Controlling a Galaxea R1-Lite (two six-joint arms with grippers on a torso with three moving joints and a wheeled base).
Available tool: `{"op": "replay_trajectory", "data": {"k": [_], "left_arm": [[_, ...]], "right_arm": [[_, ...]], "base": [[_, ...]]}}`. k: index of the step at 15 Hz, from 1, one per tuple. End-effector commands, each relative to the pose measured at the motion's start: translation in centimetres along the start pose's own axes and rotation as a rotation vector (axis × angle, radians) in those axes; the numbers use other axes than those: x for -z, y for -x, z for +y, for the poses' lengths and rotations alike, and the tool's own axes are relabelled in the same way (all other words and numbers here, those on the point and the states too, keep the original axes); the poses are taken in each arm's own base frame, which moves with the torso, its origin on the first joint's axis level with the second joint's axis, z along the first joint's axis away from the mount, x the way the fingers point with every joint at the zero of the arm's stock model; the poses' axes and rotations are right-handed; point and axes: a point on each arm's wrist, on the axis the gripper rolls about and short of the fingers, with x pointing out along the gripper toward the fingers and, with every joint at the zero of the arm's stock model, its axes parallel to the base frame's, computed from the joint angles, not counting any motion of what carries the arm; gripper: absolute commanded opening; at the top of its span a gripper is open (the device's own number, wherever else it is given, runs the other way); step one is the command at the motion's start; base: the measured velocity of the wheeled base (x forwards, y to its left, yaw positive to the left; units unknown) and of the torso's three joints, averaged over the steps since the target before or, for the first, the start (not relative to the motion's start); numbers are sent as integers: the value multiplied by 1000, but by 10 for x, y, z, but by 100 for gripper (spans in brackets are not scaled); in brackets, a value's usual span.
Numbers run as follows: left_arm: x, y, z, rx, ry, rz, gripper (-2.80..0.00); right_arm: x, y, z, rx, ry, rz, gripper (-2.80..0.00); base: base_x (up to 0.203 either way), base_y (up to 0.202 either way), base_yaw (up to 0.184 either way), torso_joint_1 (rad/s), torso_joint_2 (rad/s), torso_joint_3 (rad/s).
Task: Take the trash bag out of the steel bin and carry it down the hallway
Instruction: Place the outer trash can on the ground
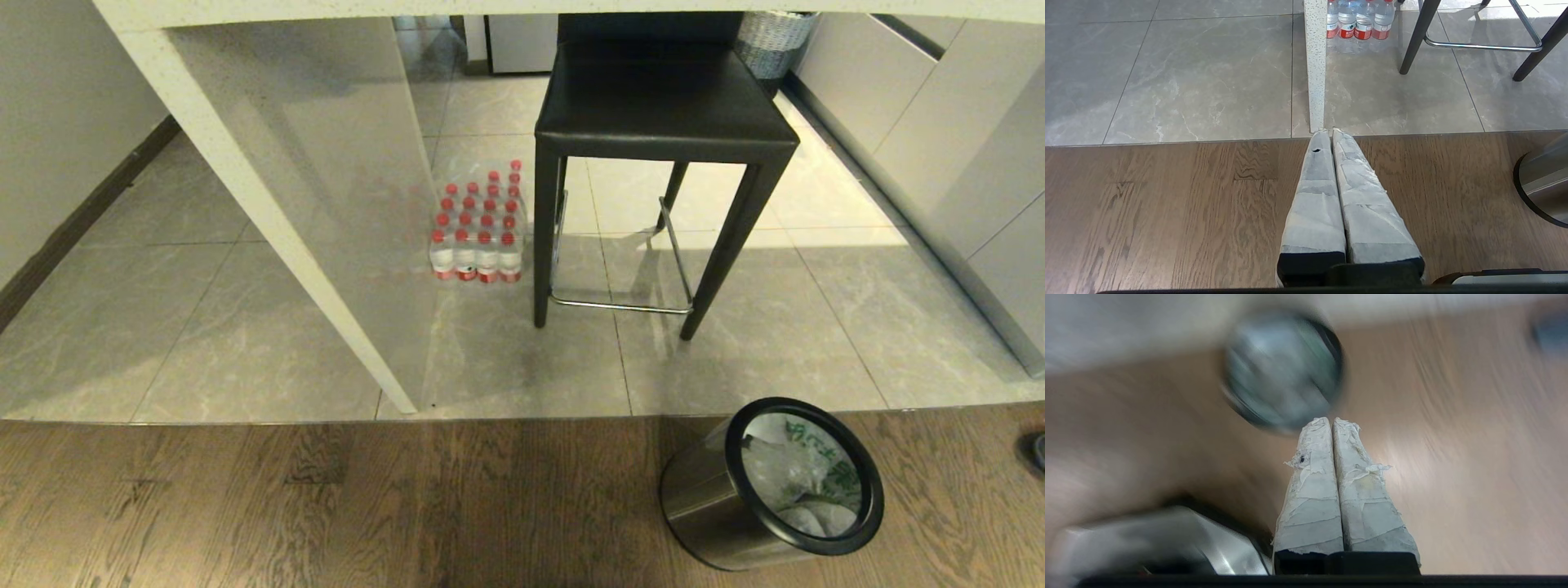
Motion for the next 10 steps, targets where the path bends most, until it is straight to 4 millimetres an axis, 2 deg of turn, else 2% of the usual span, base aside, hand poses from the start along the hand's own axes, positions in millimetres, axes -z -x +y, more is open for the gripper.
{"op": "replay_trajectory", "data": {"k": [1,3,7,8,10], "left_arm": [[0,0,0,0,0,-1,-280],[0,0,0,0,0,-1,-280],[0,0,0,0,0,-1,-280],[0,0,0,0,0,-1,-280],[0,0,0,0,0,-1,-280]], "right_arm": [[-12,-71,12,87,57,289,-280],[-16,-114,19,120,62,336,-280],[-14,-188,30,130,57,352,-280],[-12,-202,32,123,54,353,0],[-3,-225,35,85,52,394,0]], "base": [[0,0,0,0,0,0],[0,0,0,0,0,0],[0,0,0,0,0,0],[0,0,0,0,0,0],[0,0,0,0,0,0]]}}
